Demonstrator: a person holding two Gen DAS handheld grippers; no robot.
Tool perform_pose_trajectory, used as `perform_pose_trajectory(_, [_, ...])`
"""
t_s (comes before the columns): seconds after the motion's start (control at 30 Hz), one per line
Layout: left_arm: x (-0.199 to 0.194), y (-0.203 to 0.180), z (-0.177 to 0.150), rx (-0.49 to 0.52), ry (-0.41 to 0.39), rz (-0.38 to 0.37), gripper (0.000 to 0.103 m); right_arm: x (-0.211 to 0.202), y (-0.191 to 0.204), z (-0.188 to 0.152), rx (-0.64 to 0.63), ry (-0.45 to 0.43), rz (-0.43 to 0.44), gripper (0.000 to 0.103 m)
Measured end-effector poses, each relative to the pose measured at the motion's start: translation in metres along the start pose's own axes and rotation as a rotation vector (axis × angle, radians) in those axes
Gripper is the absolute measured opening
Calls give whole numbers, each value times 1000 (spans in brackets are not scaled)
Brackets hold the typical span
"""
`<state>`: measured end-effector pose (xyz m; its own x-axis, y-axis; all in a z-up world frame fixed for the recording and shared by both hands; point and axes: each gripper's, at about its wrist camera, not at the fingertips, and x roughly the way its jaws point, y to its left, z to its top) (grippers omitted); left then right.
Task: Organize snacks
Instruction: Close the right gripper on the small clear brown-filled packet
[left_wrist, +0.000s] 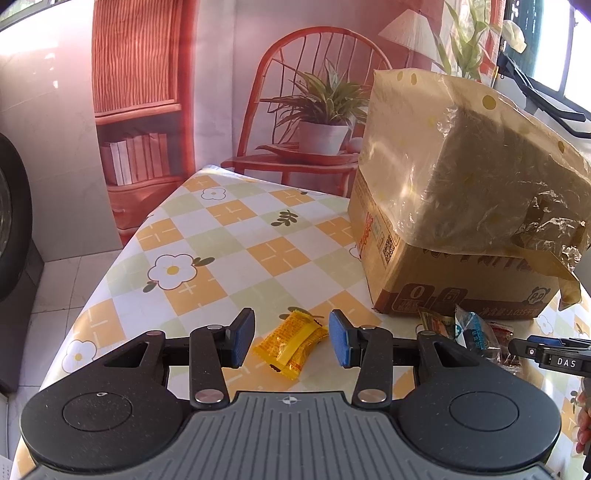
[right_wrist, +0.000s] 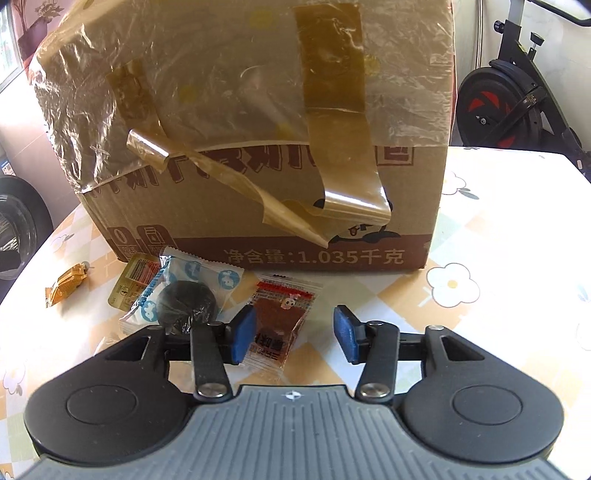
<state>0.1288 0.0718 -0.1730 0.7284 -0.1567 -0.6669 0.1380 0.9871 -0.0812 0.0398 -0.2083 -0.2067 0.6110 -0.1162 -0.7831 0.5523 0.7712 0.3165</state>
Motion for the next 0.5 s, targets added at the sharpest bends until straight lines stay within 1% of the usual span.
perform_pose_trajectory(0.1, [2,0,0,-5,3,3,46,7,4,1,0,11,3,54])
perform_pose_trajectory(0.23, [1,-1,0,-3,1,-1,46,15,15,5,-22,14,0,58])
perform_pose_trajectory(0.27, [1,-1,0,-2,1,-1,46,18,19,6,-39,17,-3,60])
perform_pose_trajectory(0.4, [2,-1,0,-3,0,1,46,23,29,4,-130,22,-48,62])
perform_pose_trajectory(0.5, [3,1,0,-3,-1,2,46,22,28,-1,-160,18,-89,62])
